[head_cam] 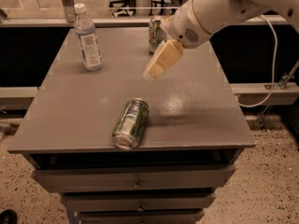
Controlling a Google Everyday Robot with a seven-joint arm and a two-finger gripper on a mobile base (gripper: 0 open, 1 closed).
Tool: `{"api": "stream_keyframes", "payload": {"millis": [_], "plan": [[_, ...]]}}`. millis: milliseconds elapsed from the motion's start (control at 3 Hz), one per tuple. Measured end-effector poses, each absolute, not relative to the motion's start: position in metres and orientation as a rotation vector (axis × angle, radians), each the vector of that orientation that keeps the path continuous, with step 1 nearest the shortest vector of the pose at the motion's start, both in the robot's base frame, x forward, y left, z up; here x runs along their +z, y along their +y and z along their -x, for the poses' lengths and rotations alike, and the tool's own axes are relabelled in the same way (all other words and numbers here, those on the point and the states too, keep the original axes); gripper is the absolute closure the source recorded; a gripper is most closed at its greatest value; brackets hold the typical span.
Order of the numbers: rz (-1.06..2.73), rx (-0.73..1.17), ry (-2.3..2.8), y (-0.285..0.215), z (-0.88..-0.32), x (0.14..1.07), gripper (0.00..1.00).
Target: Knock blue plastic bottle over
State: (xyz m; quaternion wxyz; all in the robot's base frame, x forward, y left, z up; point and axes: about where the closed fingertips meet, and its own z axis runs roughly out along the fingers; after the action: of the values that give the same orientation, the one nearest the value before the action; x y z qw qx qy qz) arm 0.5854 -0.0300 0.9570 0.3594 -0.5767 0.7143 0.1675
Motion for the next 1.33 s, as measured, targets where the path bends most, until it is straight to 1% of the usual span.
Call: {"api": "stream_keyframes", "payload": {"millis": [333, 1333], "plan": [[1.458, 0.442, 1.827, -0.022, -0.587, 0.954, 0.00], [1.260, 0.623, 1.652, 0.099, -0.661, 0.935, 0.00]]}}
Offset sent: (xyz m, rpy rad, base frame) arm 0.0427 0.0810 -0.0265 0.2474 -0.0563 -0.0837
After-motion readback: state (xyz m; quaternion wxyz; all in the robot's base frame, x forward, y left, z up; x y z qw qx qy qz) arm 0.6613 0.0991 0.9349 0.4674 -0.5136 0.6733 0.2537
